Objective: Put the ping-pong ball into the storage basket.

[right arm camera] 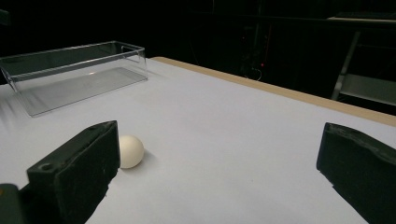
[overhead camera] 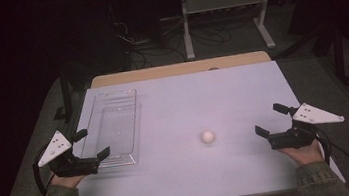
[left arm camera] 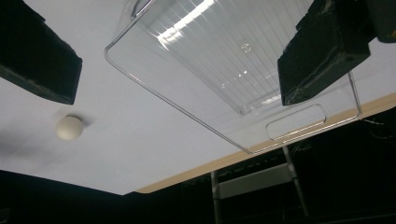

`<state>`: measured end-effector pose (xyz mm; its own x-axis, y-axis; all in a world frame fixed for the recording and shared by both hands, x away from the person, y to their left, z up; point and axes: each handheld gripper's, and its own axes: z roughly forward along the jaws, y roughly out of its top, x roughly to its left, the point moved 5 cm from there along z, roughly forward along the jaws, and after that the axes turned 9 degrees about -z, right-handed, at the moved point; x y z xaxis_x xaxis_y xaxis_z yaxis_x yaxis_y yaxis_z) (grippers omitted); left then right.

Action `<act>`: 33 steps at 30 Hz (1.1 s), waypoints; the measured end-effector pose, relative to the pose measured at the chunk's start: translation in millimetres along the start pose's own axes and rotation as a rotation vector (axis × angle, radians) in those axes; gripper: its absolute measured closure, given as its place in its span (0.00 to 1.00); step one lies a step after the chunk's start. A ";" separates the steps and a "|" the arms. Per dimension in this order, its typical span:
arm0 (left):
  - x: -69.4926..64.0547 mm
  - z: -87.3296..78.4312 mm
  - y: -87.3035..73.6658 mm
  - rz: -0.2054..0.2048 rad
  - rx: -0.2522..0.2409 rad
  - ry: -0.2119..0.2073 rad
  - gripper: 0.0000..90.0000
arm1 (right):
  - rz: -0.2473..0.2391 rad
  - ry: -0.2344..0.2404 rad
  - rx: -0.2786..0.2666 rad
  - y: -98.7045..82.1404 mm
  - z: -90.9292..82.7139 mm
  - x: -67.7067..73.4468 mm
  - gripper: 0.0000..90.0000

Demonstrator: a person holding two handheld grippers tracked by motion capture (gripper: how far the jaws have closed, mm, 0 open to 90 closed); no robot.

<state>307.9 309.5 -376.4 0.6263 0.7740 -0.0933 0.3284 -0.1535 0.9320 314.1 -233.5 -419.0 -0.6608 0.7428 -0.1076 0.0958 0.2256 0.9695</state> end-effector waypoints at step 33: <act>-5.6 18.3 63.1 0.099 0.065 -0.064 0.00 | 0.004 0.010 0.007 -0.5 0.3 0.9 0.00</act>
<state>338.1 284.3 -323.5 0.7013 0.7124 -0.0259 0.3063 -0.2683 0.9133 313.6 -232.7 -419.7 -0.6679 0.7372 -0.1018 0.1033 0.2272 0.9684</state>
